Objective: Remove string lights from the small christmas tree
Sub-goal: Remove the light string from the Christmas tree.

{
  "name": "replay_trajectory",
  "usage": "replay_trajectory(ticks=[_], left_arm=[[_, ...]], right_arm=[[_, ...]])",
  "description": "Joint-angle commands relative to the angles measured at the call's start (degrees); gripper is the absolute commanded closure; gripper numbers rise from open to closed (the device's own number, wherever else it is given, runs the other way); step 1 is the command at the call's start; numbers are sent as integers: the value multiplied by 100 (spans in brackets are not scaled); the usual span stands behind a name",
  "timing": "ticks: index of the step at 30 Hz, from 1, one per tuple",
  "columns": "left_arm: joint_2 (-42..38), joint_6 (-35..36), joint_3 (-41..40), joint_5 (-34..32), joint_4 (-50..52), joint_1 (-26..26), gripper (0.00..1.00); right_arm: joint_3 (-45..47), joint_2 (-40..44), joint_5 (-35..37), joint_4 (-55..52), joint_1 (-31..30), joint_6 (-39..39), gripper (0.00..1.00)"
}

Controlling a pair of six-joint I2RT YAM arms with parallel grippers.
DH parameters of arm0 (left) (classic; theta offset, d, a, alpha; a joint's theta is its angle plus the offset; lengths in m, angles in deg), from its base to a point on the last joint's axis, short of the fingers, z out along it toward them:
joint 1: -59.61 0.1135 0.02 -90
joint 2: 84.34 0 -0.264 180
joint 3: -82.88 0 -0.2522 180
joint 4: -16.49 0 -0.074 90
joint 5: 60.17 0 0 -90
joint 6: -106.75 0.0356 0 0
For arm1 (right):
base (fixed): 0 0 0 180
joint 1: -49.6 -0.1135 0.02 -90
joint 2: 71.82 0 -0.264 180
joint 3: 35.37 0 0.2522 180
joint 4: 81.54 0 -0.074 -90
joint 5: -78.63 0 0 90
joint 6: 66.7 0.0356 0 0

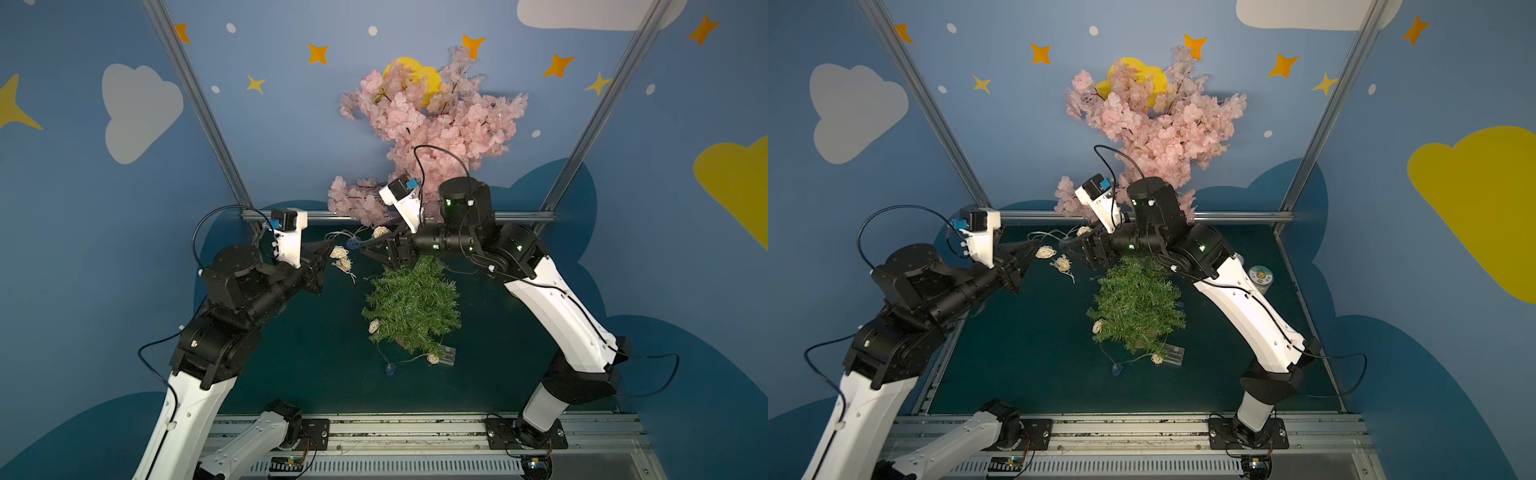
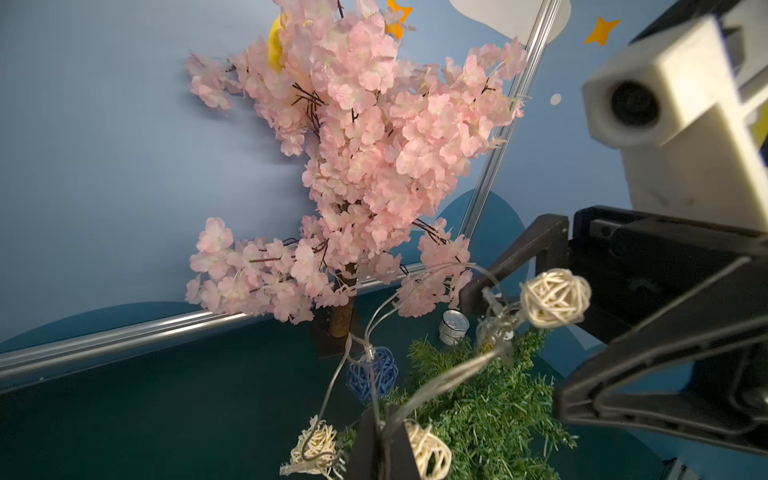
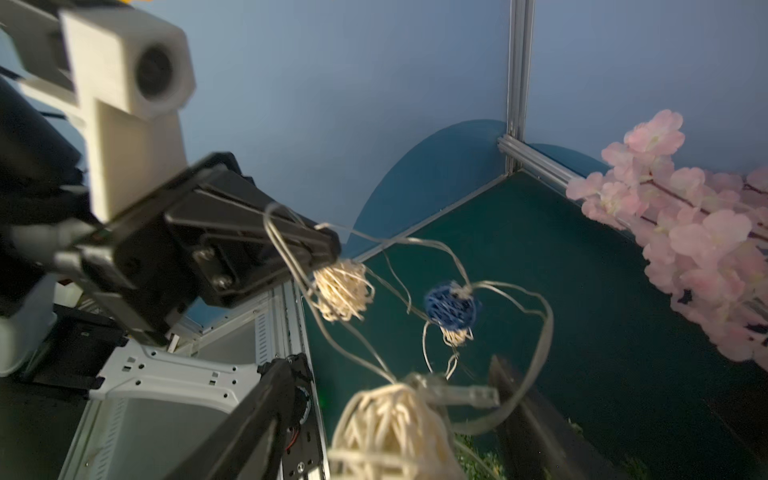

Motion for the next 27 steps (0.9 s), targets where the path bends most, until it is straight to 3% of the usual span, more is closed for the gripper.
replay_trajectory(ticks=[1,10,18,27], left_arm=[[-437,-127,214,-196,524,10,95],[-752,-432,732,293,1165,9,95],[-630,-576,1359,491,1485,12,95],[-305,-896,2045,751,1422,11,95]], right_arm=[[705,699,402,220,-92,-107,24],[2297,1590,978,644,-501,-202,21],[2565,1479,1575,788,-1012,-601,16],[2711,978,1953,1315,-1155,-1073,13]])
